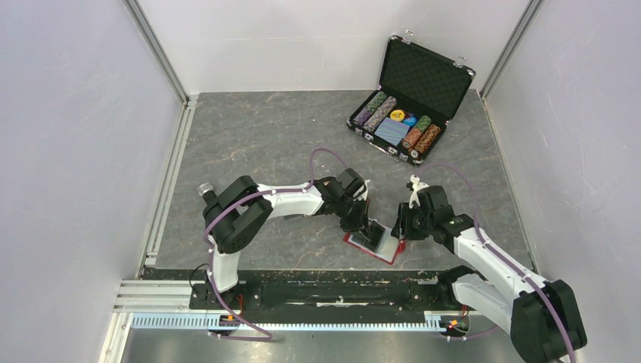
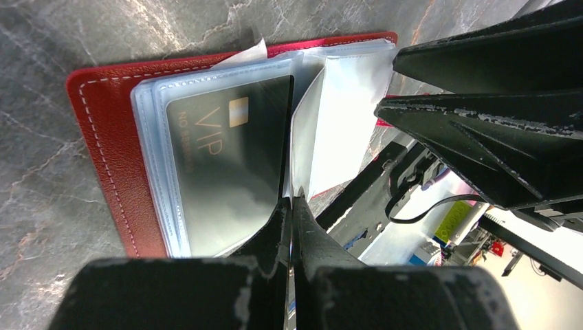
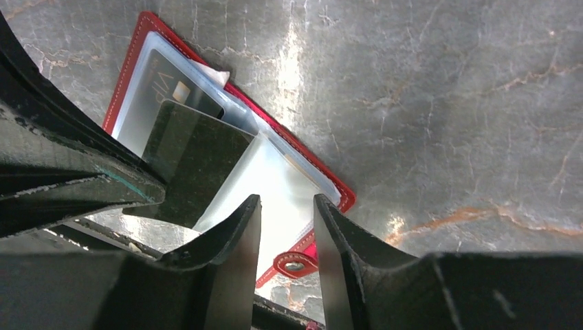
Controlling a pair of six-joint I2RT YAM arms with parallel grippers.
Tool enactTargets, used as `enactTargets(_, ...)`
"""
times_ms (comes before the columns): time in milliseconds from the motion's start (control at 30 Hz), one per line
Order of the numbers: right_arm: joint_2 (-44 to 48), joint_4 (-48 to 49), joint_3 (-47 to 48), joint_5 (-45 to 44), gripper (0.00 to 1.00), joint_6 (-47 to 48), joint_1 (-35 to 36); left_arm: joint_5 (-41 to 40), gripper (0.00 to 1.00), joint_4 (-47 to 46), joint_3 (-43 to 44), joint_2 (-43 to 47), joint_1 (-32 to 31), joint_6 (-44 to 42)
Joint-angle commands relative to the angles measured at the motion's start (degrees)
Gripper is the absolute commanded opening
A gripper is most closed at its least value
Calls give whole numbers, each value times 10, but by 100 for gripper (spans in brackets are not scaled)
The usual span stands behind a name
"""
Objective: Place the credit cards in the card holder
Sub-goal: Insert the credit card into the card holder.
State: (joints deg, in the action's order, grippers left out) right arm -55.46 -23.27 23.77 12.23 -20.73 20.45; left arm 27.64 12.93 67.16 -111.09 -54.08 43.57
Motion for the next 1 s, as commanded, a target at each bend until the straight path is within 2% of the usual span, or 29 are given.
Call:
enactTargets(0,31,-28,-7,-15,35,11,-2,-3,2,21,-1,-20,-7,-2)
enactTargets(200,67,-70,-9,-20,32,15,-2,-18,2,35,1,-21,-8,-6)
enactTargets(633,68,-90,-49,13,33,1,-7,-5,2,43,10,-39,-22,-17)
enactTargets(867,61,-63,-68,31,29,-9,-10,6,2,43,31,-56,-31,-16)
enactTargets(967,54,-55,-69,37,28,-10,-11,-2,5,74,56,-65,-42,-32)
